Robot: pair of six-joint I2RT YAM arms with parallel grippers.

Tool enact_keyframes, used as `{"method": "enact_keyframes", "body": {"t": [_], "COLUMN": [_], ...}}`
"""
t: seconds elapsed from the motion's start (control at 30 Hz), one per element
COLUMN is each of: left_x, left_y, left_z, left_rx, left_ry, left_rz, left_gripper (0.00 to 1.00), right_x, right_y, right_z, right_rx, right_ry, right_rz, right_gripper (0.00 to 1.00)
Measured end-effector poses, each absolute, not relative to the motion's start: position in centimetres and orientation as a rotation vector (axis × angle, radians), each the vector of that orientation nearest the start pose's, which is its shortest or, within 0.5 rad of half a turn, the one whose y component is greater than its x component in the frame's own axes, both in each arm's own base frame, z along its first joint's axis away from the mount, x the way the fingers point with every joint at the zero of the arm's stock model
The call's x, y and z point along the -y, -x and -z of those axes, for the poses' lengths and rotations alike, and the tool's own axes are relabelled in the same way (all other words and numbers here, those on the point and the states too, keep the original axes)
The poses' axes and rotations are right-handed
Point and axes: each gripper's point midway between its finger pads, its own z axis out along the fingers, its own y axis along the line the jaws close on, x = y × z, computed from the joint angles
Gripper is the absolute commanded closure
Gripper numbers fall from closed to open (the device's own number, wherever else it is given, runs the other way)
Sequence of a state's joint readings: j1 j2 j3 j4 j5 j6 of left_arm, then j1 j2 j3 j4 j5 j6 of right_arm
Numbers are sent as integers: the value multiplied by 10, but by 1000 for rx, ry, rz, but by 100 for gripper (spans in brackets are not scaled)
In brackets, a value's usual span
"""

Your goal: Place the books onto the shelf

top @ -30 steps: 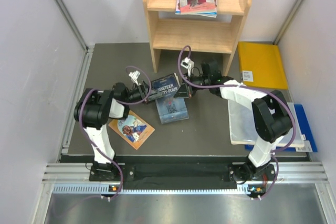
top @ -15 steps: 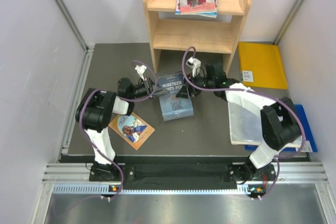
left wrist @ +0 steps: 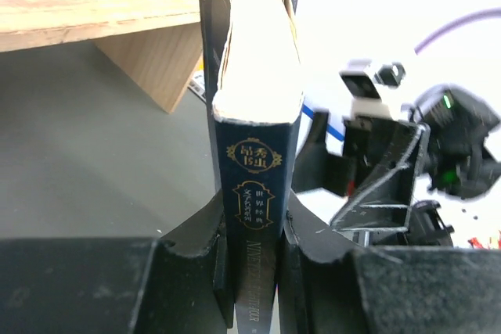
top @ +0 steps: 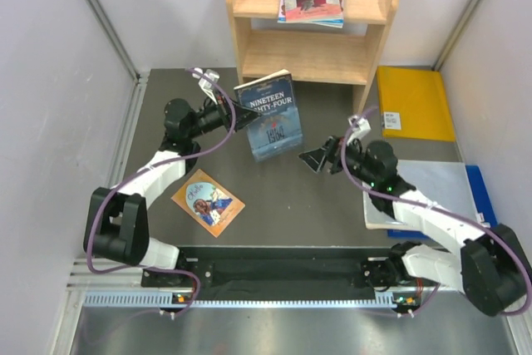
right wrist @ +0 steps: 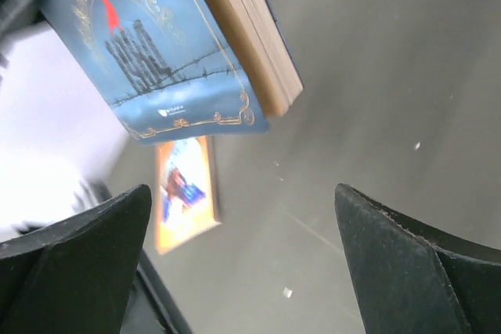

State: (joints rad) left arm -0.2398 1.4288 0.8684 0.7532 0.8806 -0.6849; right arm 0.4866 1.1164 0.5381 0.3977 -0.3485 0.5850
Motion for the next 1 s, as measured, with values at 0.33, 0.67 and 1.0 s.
{"method": "enact_keyframes", "body": {"t": [0.33,0.67,1.0], "left_x": [259,281,291], "left_y": [-342,-341,-344], "left_z": [-283,-272,-259], "left_rx": [-1568,-1575,-1591], "left_ry": [-347,-301,-285], "left_rz": [1377,1431,1455], "left_gripper": [100,100,100], "right_x": [-238,-261,-278], "right_y": [-275,-269,-273], "right_z": [-158,-126,-153], "right_rx": [-1720,-1800,-1715], "right_ry": [-299,-413,-324], "right_rz": [-1365,-1431,-1445], "right_gripper": [3,3,3]}}
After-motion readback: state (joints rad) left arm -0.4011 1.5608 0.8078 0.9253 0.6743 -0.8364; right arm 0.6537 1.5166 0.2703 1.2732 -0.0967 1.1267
